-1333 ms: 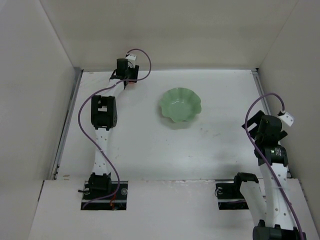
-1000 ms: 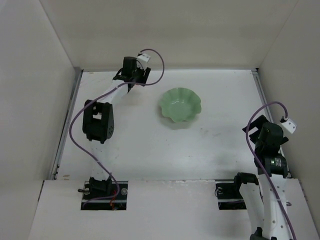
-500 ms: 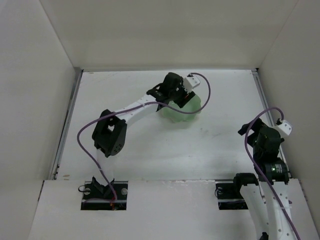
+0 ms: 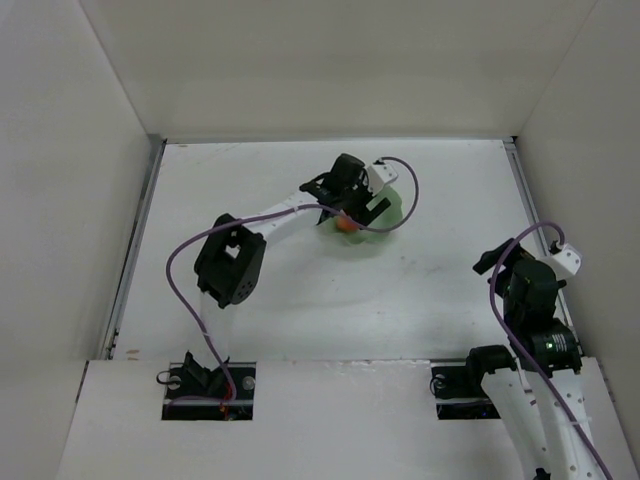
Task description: Place and organize the fake fruits in the fruit bowl
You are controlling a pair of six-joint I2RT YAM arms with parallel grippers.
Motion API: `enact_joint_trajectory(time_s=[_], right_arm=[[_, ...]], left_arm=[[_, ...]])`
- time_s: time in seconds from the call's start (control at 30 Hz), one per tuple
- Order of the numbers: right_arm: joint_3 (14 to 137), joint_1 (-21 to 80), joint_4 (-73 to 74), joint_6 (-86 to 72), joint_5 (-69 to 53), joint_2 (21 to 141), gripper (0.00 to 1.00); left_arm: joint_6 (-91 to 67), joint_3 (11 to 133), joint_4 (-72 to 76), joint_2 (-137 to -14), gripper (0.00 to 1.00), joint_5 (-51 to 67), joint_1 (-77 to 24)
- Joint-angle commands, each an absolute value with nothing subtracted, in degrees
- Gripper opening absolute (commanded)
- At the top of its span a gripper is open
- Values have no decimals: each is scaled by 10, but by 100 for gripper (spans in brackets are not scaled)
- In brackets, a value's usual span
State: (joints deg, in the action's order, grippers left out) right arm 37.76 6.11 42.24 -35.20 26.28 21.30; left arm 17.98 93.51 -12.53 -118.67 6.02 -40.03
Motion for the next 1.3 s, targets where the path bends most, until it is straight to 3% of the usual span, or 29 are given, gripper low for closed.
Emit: enact_joint_trajectory(time_s=[0.0, 0.17, 0.33, 0.63, 0.73, 1.27], right_arm=[[385, 67, 425, -360, 287, 209, 100], [384, 67, 425, -360, 286, 214, 100], [381, 65, 420, -359, 283, 223, 100], [380, 65, 416, -356, 280, 227, 100], [380, 69, 416, -356, 279, 230, 100], [379, 73, 416, -357, 279, 219, 100]], left_arm=[[177, 941, -105, -1101, 100, 42, -389], [171, 894, -151, -989, 100, -4, -357], [119, 779, -218, -854, 100, 19, -245], [18, 532, -242, -653, 100, 49, 104], [27, 478, -232, -619, 100, 46, 177], [6, 447, -220, -618, 100, -4, 182]])
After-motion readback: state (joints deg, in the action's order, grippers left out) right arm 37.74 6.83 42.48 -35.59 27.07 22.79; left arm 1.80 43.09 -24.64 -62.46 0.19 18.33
